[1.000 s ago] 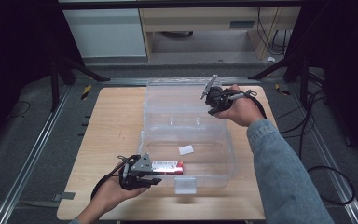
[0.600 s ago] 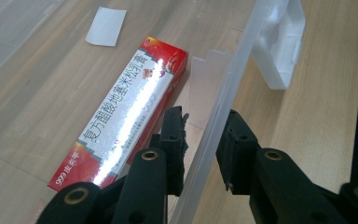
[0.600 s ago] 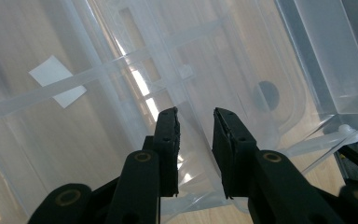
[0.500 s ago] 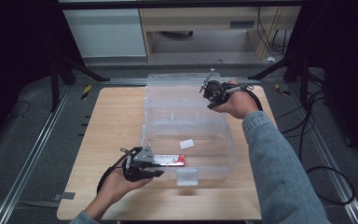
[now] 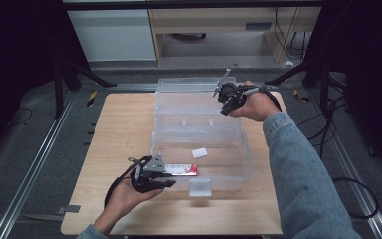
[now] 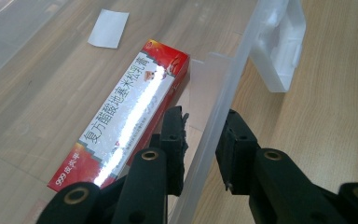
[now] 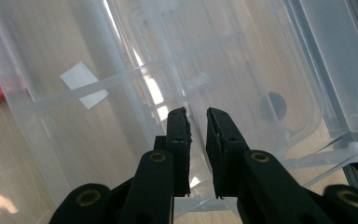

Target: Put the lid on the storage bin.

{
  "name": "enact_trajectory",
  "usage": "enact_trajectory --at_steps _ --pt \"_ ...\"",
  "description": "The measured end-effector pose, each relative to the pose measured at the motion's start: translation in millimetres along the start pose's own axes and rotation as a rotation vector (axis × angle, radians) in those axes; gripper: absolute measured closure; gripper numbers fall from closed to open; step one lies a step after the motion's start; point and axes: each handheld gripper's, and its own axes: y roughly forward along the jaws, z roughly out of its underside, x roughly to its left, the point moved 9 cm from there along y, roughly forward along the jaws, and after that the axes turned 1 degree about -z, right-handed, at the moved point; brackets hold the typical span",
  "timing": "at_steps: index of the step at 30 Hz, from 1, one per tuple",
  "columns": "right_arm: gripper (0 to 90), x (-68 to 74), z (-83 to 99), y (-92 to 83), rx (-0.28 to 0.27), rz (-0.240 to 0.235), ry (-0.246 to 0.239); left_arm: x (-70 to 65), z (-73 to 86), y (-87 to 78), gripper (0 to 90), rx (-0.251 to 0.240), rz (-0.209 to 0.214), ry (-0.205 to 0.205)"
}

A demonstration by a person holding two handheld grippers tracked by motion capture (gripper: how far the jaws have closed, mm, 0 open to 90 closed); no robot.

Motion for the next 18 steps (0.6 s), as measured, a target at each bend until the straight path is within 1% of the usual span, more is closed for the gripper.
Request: enact_trajectory --at_steps 5,13,17,18 --pt "81.7 3.6 -2.1 -3.6 0.007 0.005 -0.017 0.2 0.1 -0.1 72.5 0.0 0.001 0.003" --pt "82.6 3.1 -2.2 -2.0 0.015 -0.013 -0.011 0.3 0.0 0.1 72.4 0.0 -0.002 0.001" --pt "82.2 3.1 -1.6 -2.9 0.017 -0.01 -0.022 0.3 0.2 -0.1 72.3 0.0 0.002 0.003" --pt "81.9 3.0 -1.5 -2.6 0.019 -0.009 -0.016 0.3 0.1 -0.1 72.3 0.001 0.002 0.002"
